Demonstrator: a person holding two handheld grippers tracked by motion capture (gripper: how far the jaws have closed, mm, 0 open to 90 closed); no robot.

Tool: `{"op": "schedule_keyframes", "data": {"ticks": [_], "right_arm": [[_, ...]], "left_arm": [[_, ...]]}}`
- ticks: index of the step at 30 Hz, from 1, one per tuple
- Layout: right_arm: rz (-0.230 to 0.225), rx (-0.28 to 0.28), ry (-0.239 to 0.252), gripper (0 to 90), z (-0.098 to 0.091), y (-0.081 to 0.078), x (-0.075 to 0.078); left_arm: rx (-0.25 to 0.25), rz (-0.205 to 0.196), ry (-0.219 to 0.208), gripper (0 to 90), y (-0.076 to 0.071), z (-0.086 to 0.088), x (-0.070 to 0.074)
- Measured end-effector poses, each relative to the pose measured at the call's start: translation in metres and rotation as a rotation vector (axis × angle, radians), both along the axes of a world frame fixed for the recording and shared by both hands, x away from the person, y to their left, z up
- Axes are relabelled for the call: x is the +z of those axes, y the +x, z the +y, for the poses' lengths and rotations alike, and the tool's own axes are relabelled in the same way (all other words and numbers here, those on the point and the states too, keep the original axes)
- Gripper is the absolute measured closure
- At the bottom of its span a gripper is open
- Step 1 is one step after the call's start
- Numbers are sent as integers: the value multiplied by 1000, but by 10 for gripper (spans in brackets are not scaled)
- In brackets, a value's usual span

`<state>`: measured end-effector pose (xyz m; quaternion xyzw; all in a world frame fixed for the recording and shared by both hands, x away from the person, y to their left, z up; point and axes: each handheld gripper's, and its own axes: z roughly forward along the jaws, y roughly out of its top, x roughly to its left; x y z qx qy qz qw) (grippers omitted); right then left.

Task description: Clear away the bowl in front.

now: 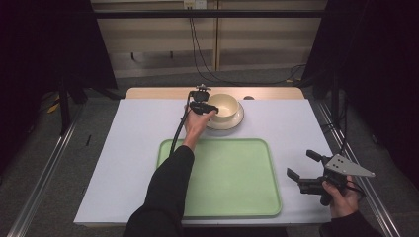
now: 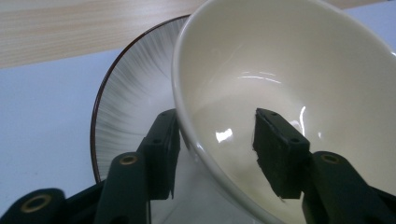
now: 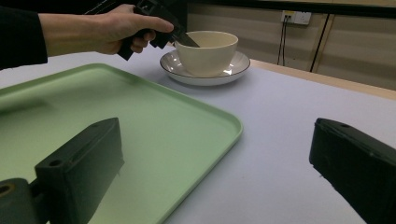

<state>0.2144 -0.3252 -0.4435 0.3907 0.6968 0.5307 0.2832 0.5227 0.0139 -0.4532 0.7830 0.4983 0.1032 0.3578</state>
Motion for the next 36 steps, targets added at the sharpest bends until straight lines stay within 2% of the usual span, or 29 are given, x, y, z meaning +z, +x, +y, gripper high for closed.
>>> {"op": "schedule_keyframes", "data": {"ticks": [1, 7, 9, 11, 13, 16, 19, 22, 26, 28, 32, 33, 36], "right_arm": [[-2, 2, 0, 26, 0, 0, 0], [1, 5, 1, 26, 0, 0, 0], [1, 6, 2, 26, 0, 0, 0], [4, 8, 3, 26, 0, 0, 0], [-1, 5, 3, 26, 0, 0, 0], [1, 6, 2, 26, 0, 0, 0], [1, 9, 1, 26, 0, 0, 0], [-2, 2, 2, 26, 0, 0, 0], [-2, 3, 1, 26, 0, 0, 0], [-2, 5, 1, 25, 0, 0, 0], [-6, 0, 0, 26, 0, 0, 0], [-8, 1, 0, 25, 0, 0, 0], [-11, 9, 3, 23, 0, 0, 0]], "left_arm": [[0, 18, 3, 549, 1, 1, 0], [2, 59, 0, 612, 4, 2, 0], [6, 58, 26, 653, 4, 1, 0], [11, 70, 12, 694, 5, 1, -1], [26, 76, 7, 706, 5, 0, -1], [13, 84, 14, 720, 6, 2, -1], [25, 92, -3, 743, 6, 2, 0], [36, 86, 9, 806, 5, 2, 1], [31, 97, -12, 831, 7, 5, 0], [52, 98, -29, 831, 6, 4, 0], [52, 116, -39, 833, 6, 7, 1], [64, 120, -61, 833, 7, 8, 1], [73, 128, -83, 832, 6, 10, 2]]}}
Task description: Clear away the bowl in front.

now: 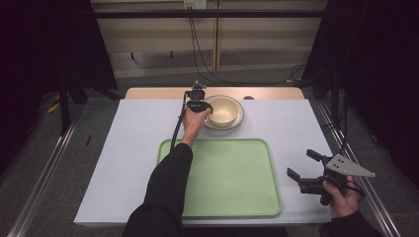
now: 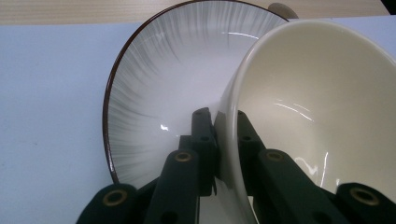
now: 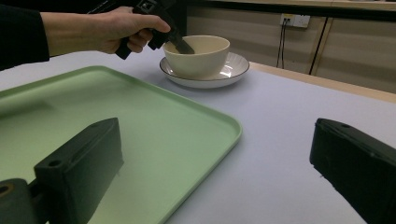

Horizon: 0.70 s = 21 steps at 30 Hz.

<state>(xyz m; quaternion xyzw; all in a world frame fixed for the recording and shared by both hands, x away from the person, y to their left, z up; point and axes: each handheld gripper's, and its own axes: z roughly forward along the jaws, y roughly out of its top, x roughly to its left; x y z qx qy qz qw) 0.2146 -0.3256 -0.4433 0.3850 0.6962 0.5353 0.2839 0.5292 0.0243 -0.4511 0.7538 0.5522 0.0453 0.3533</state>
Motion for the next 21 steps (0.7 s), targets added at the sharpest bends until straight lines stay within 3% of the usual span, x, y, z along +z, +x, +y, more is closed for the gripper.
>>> {"op": "schedule_keyframes", "data": {"ticks": [8, 14, 21], "right_arm": [[-16, -19, 10, 22, 1, 0, 0], [-33, -24, 8, 20, 0, -1, 0], [-30, -31, 22, 19, 1, -2, 0]], "left_arm": [[1, 0, -13, 827, -2, 2, 3], [31, 4, -32, 826, -5, 2, 1], [21, 2, -49, 826, -5, 4, 4]]}}
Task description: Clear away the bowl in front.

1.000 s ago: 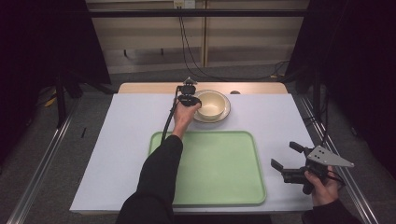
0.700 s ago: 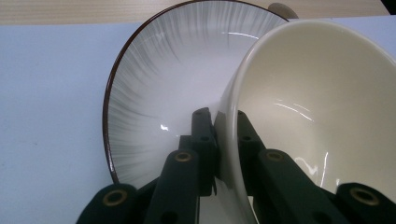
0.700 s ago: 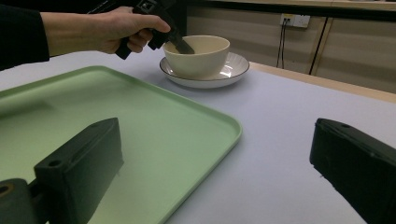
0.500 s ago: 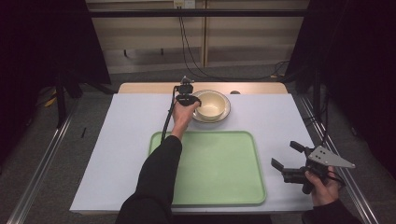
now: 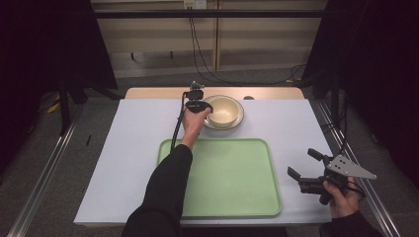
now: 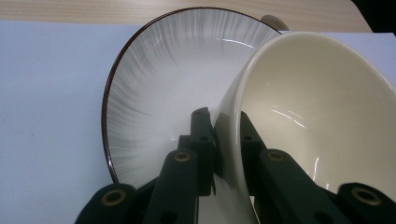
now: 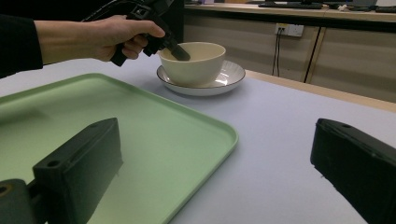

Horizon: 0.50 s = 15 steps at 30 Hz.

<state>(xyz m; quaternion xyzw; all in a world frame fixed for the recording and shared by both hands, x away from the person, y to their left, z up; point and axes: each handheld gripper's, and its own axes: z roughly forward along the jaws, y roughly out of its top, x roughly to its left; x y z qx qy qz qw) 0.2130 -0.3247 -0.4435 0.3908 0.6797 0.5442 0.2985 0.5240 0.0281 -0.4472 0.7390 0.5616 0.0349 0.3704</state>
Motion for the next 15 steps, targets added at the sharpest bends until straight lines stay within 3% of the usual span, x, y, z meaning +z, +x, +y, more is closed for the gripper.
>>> {"op": "schedule_keyframes", "data": {"ticks": [9, 15], "right_arm": [[-14, -3, 8, 18, 0, 0, 0], [-14, -3, 10, 18, 0, 0, 0]], "left_arm": [[22, -22, -25, 825, -1, 6, 9], [-11, -37, -25, 826, -6, 6, 17]]}}
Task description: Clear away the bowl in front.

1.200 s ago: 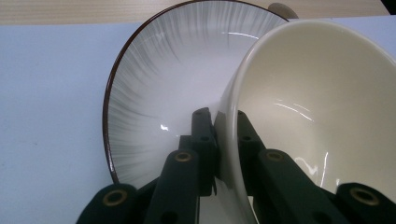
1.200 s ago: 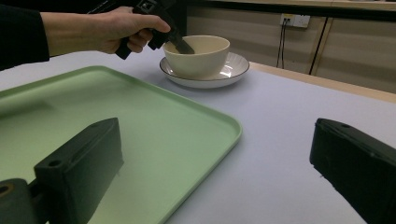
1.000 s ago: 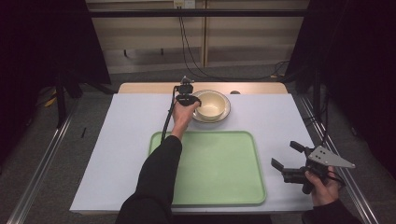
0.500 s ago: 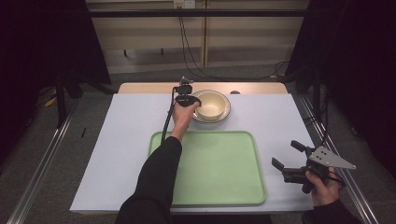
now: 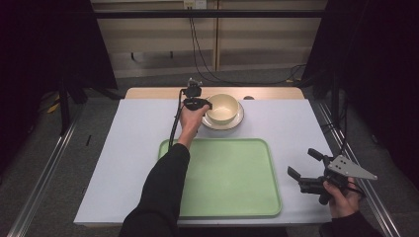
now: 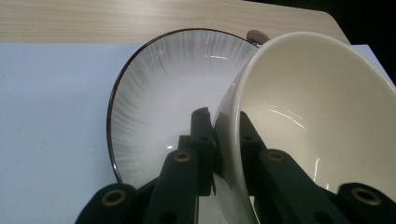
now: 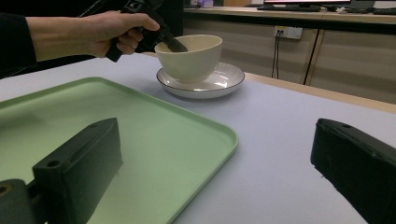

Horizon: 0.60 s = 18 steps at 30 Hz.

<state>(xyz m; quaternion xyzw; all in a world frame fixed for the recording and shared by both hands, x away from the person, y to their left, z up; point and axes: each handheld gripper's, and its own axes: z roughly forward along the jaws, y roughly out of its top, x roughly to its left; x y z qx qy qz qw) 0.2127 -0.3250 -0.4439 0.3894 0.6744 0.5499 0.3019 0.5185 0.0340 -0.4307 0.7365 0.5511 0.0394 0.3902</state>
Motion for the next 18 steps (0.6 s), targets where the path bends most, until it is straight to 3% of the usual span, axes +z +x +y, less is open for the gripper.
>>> {"op": "schedule_keyframes", "data": {"ticks": [5, 18], "right_arm": [[1, 3, -1, 18, 0, 0, -1], [0, 4, 0, 18, 0, 0, -1]], "left_arm": [[-8, -1, -26, 825, -4, -1, 3], [-24, -26, -48, 825, -9, 7, 18]]}}
